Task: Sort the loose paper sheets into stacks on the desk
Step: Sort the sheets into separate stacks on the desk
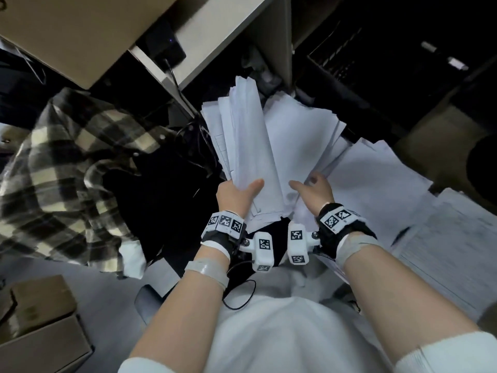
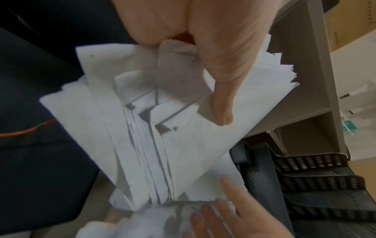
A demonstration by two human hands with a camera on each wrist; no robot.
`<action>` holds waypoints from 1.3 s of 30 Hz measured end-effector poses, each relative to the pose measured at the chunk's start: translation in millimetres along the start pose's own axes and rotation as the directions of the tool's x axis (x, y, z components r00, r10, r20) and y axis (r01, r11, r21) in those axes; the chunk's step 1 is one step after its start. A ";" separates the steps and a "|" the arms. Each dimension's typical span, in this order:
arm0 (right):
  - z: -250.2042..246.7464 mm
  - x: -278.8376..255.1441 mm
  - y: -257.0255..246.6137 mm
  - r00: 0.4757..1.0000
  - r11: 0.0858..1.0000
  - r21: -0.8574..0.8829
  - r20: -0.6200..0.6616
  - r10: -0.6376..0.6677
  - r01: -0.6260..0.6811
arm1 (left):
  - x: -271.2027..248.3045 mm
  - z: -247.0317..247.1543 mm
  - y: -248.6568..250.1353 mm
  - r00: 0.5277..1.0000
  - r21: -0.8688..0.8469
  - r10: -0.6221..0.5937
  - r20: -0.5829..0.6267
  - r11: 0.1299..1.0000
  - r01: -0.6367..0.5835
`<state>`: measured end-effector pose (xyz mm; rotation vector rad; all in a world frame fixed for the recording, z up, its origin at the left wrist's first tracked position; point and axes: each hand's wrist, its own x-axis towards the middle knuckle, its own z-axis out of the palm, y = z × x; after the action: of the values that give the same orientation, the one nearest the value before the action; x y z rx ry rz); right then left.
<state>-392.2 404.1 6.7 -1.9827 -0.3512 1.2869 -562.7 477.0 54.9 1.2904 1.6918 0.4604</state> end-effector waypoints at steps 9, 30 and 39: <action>-69.9 -54.4 -16.4 0.970 0.953 0.223 -0.176 -0.169 0.206 | -25.0 71.2 48.8 0.944 -0.199 0.021 0.330 0.979 0.048; -214.7 -111.4 54.7 0.887 0.916 0.362 -0.462 0.016 0.172 | -140.4 170.0 95.8 0.738 -0.146 0.227 0.635 0.974 -0.175; -228.5 -121.8 76.2 0.925 0.904 0.402 -0.381 0.018 0.148 | -168.8 180.3 86.3 0.746 -0.049 0.239 0.621 0.962 -0.267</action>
<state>-260.6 182.6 87.3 -1.7660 0.0518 0.8216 -361.6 317.0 103.7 1.5054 0.9718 0.1151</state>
